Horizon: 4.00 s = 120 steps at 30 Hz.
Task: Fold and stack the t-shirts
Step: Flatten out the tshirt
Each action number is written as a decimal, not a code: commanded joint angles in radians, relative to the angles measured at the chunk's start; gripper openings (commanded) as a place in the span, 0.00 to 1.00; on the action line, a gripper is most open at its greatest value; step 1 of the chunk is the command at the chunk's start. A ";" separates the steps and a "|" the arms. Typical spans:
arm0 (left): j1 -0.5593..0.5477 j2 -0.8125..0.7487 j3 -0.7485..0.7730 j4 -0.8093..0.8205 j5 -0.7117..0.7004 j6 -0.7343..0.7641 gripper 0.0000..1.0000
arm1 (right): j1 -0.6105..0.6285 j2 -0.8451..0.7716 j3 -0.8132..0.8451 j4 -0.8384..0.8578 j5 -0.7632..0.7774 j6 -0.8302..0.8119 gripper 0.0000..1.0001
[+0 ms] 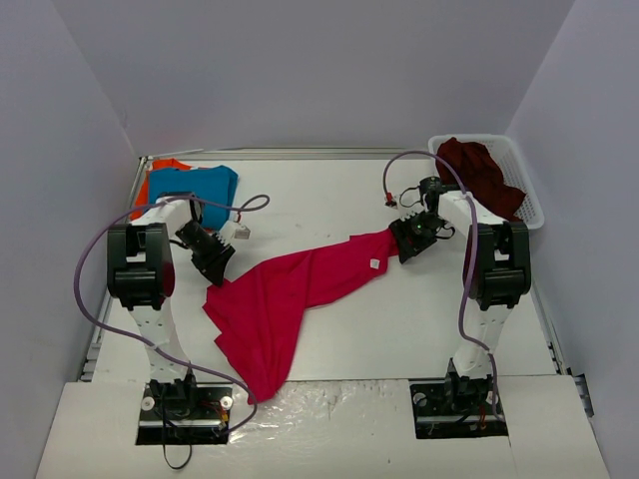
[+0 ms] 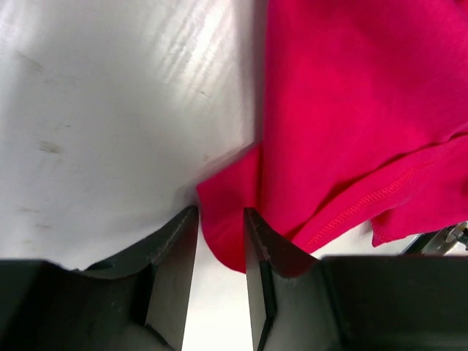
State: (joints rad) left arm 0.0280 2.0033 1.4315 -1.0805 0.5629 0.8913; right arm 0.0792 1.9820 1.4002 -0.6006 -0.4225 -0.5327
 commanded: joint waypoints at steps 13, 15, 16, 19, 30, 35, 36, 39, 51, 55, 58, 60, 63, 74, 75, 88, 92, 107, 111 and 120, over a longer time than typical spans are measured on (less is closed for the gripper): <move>-0.017 0.002 -0.045 -0.027 0.005 0.006 0.02 | 0.004 -0.025 -0.012 -0.030 0.027 -0.015 0.46; -0.017 -0.012 -0.040 -0.029 0.008 -0.014 0.02 | 0.002 -0.032 -0.010 -0.028 0.027 -0.012 0.46; -0.017 -0.029 -0.048 0.012 -0.004 -0.037 0.02 | -0.001 -0.035 -0.007 -0.028 0.027 -0.010 0.46; 0.010 -0.173 -0.072 0.190 -0.050 -0.260 0.02 | -0.022 -0.060 0.008 -0.028 0.011 0.011 0.46; 0.050 -0.501 -0.002 0.211 0.003 -0.483 0.02 | -0.052 0.009 0.187 -0.123 -0.281 0.117 0.45; 0.046 -0.572 -0.049 0.197 -0.020 -0.463 0.02 | -0.050 0.095 0.289 -0.228 -0.381 0.065 0.44; 0.046 -0.581 -0.058 0.197 -0.024 -0.465 0.02 | -0.050 0.125 0.328 -0.234 -0.378 0.074 0.44; 0.044 -0.609 -0.088 0.198 -0.034 -0.463 0.02 | -0.048 0.187 0.400 -0.260 -0.325 0.082 0.42; 0.046 -0.637 -0.149 0.206 -0.021 -0.466 0.02 | -0.045 0.178 0.392 -0.254 -0.200 0.051 0.41; 0.046 -0.640 -0.141 0.199 -0.015 -0.466 0.02 | -0.045 0.144 0.388 -0.251 -0.150 0.045 0.41; 0.046 -0.653 -0.132 0.191 -0.017 -0.476 0.02 | -0.048 0.129 0.384 -0.245 -0.119 0.059 0.40; 0.046 -0.663 -0.126 0.188 -0.018 -0.476 0.02 | -0.050 0.120 0.369 -0.240 -0.102 0.066 0.40; 0.047 -0.673 -0.126 0.183 -0.018 -0.474 0.02 | -0.048 0.104 0.336 -0.217 -0.087 0.063 0.40; 0.047 -0.672 -0.157 0.179 -0.006 -0.465 0.02 | -0.036 0.201 0.322 -0.170 -0.059 0.050 0.39; 0.047 -0.672 -0.163 0.182 -0.006 -0.465 0.02 | -0.036 0.212 0.327 -0.166 -0.053 0.053 0.38; 0.047 -0.675 -0.209 0.203 0.003 -0.471 0.02 | -0.024 0.236 0.333 -0.134 -0.002 0.057 0.00; 0.047 -0.681 -0.198 0.203 -0.001 -0.473 0.02 | -0.019 0.158 0.324 -0.140 0.022 0.054 0.00; 0.121 -0.816 0.202 0.108 -0.038 -0.565 0.02 | -0.058 -0.228 0.644 -0.249 0.013 0.057 0.00; 0.121 -0.909 0.149 0.088 -0.041 -0.534 0.02 | -0.056 -0.437 0.394 -0.254 -0.019 0.011 0.00; 0.119 -1.069 -0.081 0.021 0.028 -0.465 0.02 | -0.052 -0.749 -0.114 -0.381 0.039 -0.180 0.64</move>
State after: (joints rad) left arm 0.1410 0.9382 1.3830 -1.0264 0.5560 0.3943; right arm 0.0223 1.2240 1.3655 -0.9211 -0.4236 -0.6353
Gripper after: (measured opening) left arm 0.029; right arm 0.615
